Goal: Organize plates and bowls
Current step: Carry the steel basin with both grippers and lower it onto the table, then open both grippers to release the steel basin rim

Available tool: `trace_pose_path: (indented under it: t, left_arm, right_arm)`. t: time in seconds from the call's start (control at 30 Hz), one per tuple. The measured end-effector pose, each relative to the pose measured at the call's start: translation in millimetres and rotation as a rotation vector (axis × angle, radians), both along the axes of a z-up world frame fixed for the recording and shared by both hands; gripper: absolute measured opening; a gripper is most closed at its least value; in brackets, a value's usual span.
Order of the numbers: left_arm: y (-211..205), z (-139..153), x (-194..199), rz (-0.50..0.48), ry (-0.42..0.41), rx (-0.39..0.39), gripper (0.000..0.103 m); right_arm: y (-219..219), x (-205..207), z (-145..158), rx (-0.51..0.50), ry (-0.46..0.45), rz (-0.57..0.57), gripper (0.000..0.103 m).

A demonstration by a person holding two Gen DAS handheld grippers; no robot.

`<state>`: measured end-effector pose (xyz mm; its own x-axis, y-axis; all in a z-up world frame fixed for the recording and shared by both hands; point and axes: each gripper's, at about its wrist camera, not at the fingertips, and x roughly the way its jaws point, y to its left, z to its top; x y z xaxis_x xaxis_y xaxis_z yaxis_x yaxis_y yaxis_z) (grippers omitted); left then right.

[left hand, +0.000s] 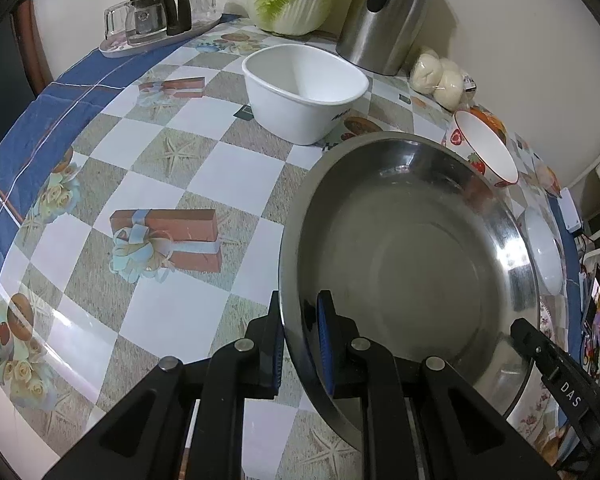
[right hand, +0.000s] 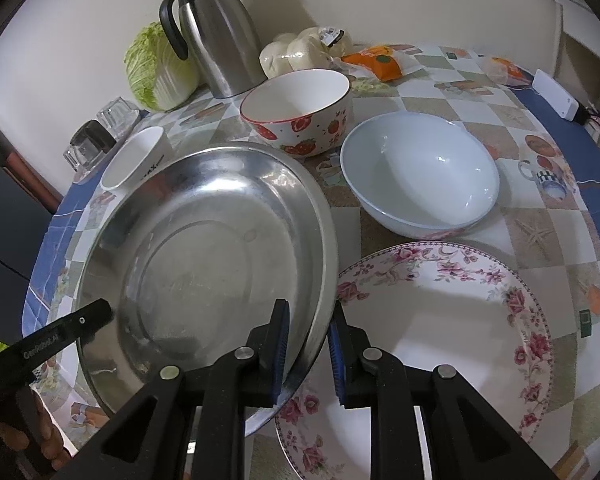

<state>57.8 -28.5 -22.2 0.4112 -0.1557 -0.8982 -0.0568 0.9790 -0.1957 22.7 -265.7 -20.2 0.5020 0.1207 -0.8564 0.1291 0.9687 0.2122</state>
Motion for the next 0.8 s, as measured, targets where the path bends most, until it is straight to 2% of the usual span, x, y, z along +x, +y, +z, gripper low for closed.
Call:
trace_pose_path:
  t: [0.13,0.2,0.27,0.33,0.43,0.53,0.6,0.67,0.8]
  left_arm:
    - [3,0,1,0.011,-0.002,-0.014,0.016]
    - [3,2,0,0.015,-0.007,-0.013,0.020]
    - [4,4,0,0.018,-0.016,-0.015,0.035]
    - [4,5,0,0.018,-0.022,-0.021,0.040]
    - [3,6,-1,0.013,-0.033,-0.018,0.044]
    - [2,8,-1,0.008,-0.043,-0.014,0.060]
    - [1,9,-1,-0.001,-0.051,-0.002,0.064]
    - [-1,9,-2,-0.005,-0.056,0.017,0.070]
    - [-1,9,-1,-0.001,-0.063,0.042,0.079]
  right_arm:
    - [0,1,-2,-0.003,0.008,-0.006,0.021]
    - [-2,1,-2,0.001,0.010,-0.013,0.023]
    - [-3,1,0,0.006,0.003,-0.018,0.037]
    - [-4,0,3,0.005,-0.012,-0.020,0.047]
    - [-1,0,8,-0.007,-0.037,-0.013,0.049]
    - [1,0,12,-0.015,-0.054,-0.006,0.064]
    - [3,0,12,-0.021,-0.057,-0.004,0.068]
    - [4,1,12,-0.028,-0.055,-0.006,0.077]
    - [6,3,10,-0.052,-0.055,0.006,0.086]
